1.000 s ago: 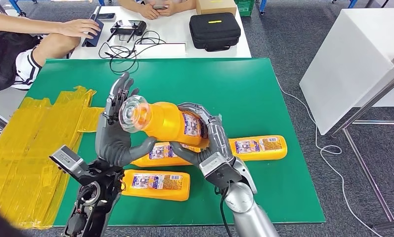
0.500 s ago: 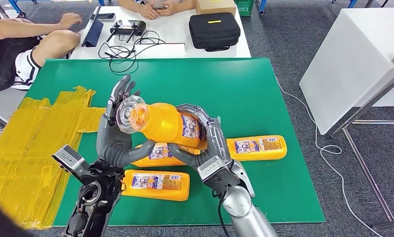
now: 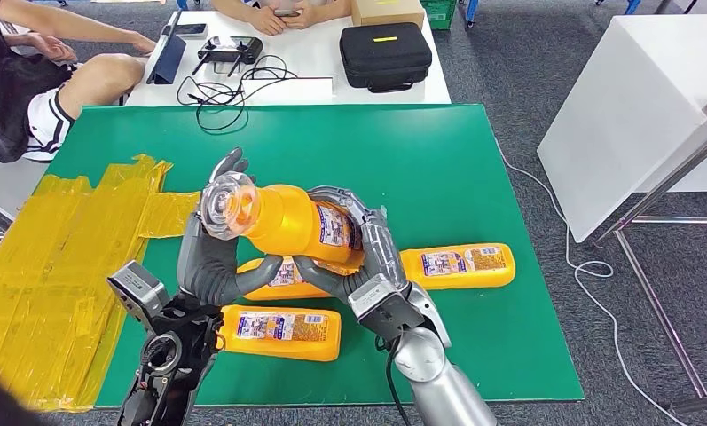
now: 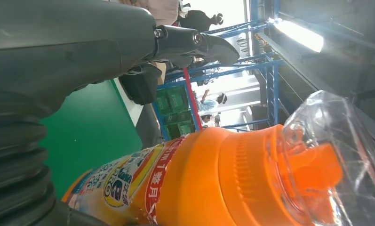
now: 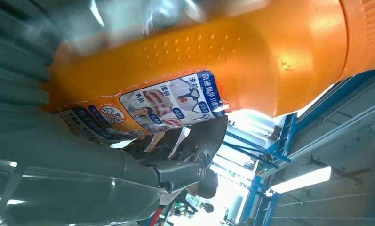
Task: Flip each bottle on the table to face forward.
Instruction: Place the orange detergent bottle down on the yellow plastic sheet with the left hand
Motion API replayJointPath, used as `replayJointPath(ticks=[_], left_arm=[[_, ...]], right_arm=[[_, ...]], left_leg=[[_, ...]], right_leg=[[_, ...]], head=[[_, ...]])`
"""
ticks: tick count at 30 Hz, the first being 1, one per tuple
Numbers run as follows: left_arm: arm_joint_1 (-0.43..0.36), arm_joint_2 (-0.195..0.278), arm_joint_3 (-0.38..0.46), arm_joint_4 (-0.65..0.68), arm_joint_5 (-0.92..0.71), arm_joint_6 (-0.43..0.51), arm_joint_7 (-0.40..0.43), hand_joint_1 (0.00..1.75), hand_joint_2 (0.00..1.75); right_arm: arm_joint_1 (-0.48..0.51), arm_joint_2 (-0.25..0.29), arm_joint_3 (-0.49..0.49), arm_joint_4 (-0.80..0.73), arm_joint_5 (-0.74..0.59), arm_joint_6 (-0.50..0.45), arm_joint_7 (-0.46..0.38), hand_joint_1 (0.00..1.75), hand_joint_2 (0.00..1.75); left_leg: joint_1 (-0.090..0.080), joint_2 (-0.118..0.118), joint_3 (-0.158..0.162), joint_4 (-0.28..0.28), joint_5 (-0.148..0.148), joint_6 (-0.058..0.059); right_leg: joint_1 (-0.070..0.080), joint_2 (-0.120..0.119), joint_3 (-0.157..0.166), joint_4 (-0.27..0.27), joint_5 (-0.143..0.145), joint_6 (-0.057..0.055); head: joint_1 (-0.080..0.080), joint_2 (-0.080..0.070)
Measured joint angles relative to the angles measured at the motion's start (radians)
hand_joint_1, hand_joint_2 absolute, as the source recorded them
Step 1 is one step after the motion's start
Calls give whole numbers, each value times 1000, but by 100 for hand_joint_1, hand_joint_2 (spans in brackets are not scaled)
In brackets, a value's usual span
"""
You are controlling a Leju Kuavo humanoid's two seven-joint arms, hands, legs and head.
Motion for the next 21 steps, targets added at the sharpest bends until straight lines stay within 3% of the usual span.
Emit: replayJointPath(ticks=[6,12,21], left_arm=[[0,0,3,0,1,-18,8,0,175],[-2,-1,1,0,1,-38,16,0,175],[-22,-6,-9,1,15,-54,25,0,175]], right_arm=[[-14,3,0,24,18,-27,12,175,175],[-26,14,8,63,117,-73,46,175,175],[-37,25,44,111,222,-63,94,175,175]], left_leg=[[0,0,0,0,0,0],[0,0,0,0,0,0],[0,0,0,0,0,0]], right_leg=[[0,0,0,0,0,0],[0,0,0,0,0,0],[0,0,0,0,0,0]], head=[[0,0],[0,0],[0,0]])
